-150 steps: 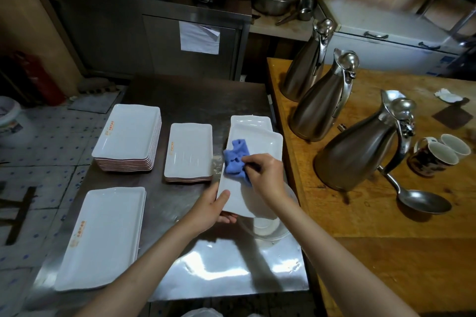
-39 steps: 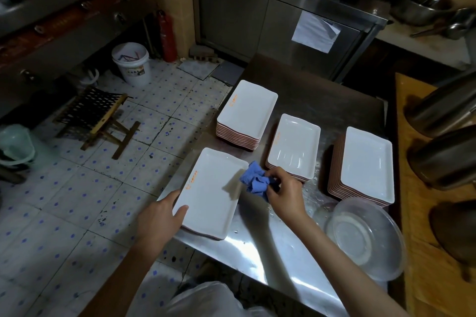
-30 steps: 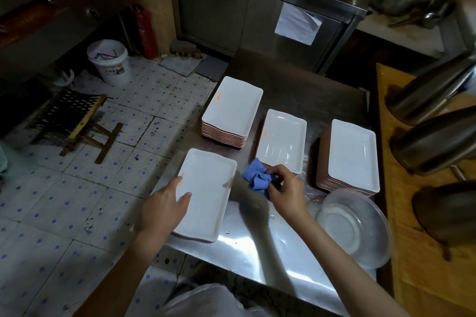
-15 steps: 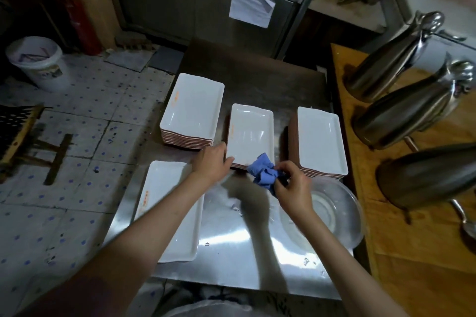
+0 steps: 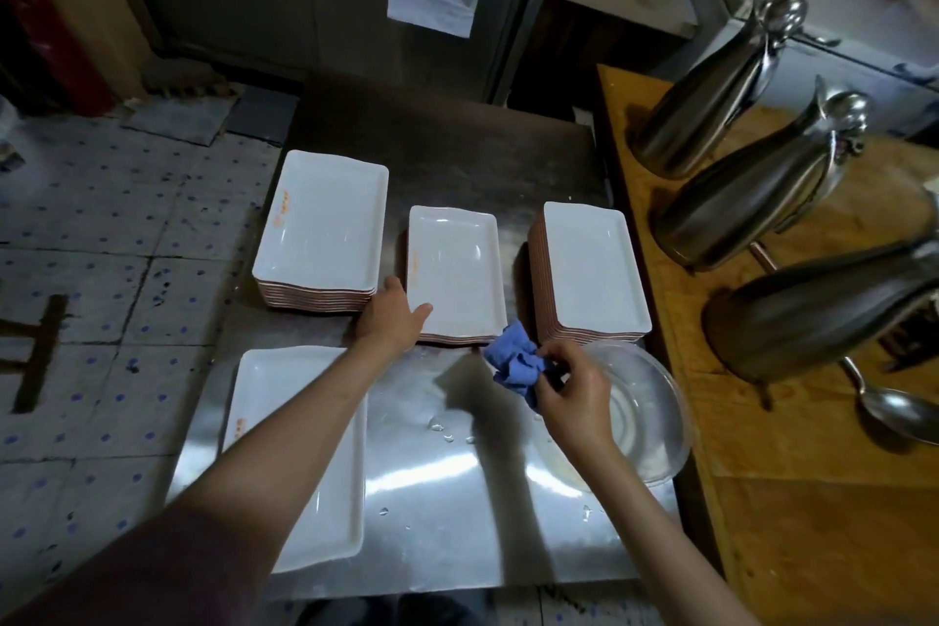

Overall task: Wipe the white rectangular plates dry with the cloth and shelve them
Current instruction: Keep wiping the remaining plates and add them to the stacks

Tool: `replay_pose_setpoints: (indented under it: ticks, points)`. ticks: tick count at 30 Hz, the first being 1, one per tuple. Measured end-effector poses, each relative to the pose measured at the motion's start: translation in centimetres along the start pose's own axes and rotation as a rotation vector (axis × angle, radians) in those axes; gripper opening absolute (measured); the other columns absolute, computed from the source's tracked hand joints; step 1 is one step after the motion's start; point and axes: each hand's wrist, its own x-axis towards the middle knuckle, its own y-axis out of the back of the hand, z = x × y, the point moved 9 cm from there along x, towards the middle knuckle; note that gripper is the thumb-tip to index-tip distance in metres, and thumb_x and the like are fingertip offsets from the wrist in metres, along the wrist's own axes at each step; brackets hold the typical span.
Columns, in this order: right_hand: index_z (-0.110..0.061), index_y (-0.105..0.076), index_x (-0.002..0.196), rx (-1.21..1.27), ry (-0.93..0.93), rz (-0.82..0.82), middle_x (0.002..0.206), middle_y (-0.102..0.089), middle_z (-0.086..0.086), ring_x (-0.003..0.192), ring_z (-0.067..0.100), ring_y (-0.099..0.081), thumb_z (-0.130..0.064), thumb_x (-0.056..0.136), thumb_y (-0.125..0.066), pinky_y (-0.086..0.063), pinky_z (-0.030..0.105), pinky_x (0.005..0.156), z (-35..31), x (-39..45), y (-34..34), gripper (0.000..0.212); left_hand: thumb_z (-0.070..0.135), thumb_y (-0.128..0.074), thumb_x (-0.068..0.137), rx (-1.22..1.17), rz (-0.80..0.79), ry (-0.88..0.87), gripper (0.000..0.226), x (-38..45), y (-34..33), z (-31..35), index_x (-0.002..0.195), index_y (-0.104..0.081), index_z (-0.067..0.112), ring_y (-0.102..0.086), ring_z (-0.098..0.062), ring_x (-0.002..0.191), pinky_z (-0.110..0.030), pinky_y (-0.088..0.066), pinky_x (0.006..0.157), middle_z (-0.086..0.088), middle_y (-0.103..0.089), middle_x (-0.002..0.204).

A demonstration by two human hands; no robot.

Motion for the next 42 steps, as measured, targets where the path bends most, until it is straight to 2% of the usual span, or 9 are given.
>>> replay_pose_setpoints:
  ticks: [3, 13, 16, 19, 21, 24, 27, 34, 42]
  points:
    - [-0.022, -0.058, 0.079, -0.017, -0.031, 0.000, 0.069, -0.057, -0.012, 0.064, 0.009, -0.052, 0.003, 0.074, -0.067, -0.045, 0.030, 0.058, 0.5, -0.3, 0.2, 0.027, 0.036, -0.050, 0.095, 0.007, 0.002, -0.012, 0.043, -0.2, 0.0, 0.1, 0.120, -0.039, 0.002, -0.053, -0.043, 0.112, -0.043, -0.043, 0.085, -0.024, -0.055, 0.124]
    - [-0.018, -0.062, 0.082, -0.028, -0.051, -0.009, 0.071, -0.058, -0.011, 0.068, 0.008, -0.055, 0.004, 0.073, -0.067, -0.049, 0.034, 0.060, 0.4, -0.3, -0.4, 0.024, 0.024, -0.044, 0.098, -0.095, 0.001, -0.011, 0.026, 0.1, 0.4, -0.6, 0.113, -0.042, 0.003, -0.056, -0.043, 0.103, -0.045, -0.048, 0.086, -0.025, -0.059, 0.115]
    - [-0.020, -0.061, 0.081, -0.020, -0.048, -0.002, 0.071, -0.058, -0.012, 0.067, 0.008, -0.054, 0.005, 0.073, -0.066, -0.049, 0.035, 0.060, 0.3, -0.3, -0.2, 0.026, 0.022, -0.043, 0.097, -0.236, -0.013, 0.005, 0.017, 0.1, 0.5, -0.9, 0.103, -0.040, 0.006, -0.062, -0.041, 0.083, -0.041, -0.053, 0.066, -0.025, -0.059, 0.103]
    - [-0.023, -0.059, 0.081, -0.008, -0.054, 0.004, 0.071, -0.057, -0.014, 0.069, 0.008, -0.056, 0.005, 0.075, -0.066, -0.049, 0.032, 0.060, 0.3, -0.3, 0.2, 0.029, 0.018, -0.038, 0.099, -0.301, -0.039, -0.001, 0.011, -0.6, 0.9, -0.4, 0.103, -0.036, 0.009, -0.056, -0.026, 0.049, -0.024, -0.038, 0.037, -0.016, -0.055, 0.083]
    - [-0.021, -0.060, 0.082, 0.008, -0.055, 0.005, 0.072, -0.058, -0.012, 0.073, 0.005, -0.056, 0.005, 0.076, -0.065, -0.046, 0.021, 0.058, 0.2, -0.2, 0.6, 0.027, 0.016, -0.036, 0.100, -0.345, -0.044, -0.013, 0.009, -1.1, 1.1, 0.0, 0.104, -0.035, 0.009, -0.051, -0.016, 0.040, -0.020, -0.033, 0.029, -0.013, -0.052, 0.082]
    - [-0.015, -0.062, 0.084, 0.018, -0.062, 0.026, 0.073, -0.059, -0.011, 0.072, -0.002, -0.054, 0.006, 0.076, -0.064, -0.040, 0.009, 0.056, 0.3, 0.0, 1.5, 0.022, 0.016, -0.037, 0.099, -0.386, -0.031, -0.043, 0.009, -1.5, 1.3, 0.6, 0.104, -0.035, 0.009, -0.051, -0.014, 0.040, -0.021, -0.033, 0.031, -0.016, -0.054, 0.092]
    - [-0.014, -0.064, 0.087, 0.017, -0.061, 0.045, 0.075, -0.061, -0.007, 0.074, -0.002, -0.056, 0.006, 0.076, -0.064, -0.042, 0.010, 0.059, 0.5, 0.2, 2.4, 0.023, 0.016, -0.039, 0.098, -0.434, -0.041, -0.065, 0.011, -1.8, 1.3, 1.1, 0.105, -0.037, 0.008, -0.054, -0.019, 0.045, -0.024, -0.036, 0.035, -0.017, -0.055, 0.102]
    - [-0.020, -0.062, 0.088, 0.044, -0.053, 0.072, 0.081, -0.063, -0.015, 0.078, -0.001, -0.058, 0.002, 0.078, -0.065, -0.045, 0.011, 0.061, 1.1, 0.5, 4.9, 0.023, 0.016, -0.040, 0.098, -0.455, -0.106, -0.115, 0.025, -3.4, -0.2, 2.3, 0.119, -0.049, 0.006, -0.053, -0.007, 0.035, -0.019, -0.037, 0.035, -0.006, -0.062, 0.068]
    - [-0.012, -0.061, 0.088, 0.028, -0.022, 0.094, 0.080, -0.061, -0.010, 0.075, -0.002, -0.055, 0.002, 0.080, -0.062, -0.044, 0.011, 0.056, 1.7, 0.6, 8.8, 0.017, 0.018, -0.036, 0.099, -0.502, -0.179, -0.134, 0.020, -6.9, -2.5, 4.4, 0.119, -0.039, 0.017, -0.055, -0.009, 0.042, -0.024, -0.039, 0.043, -0.008, -0.064, 0.077]
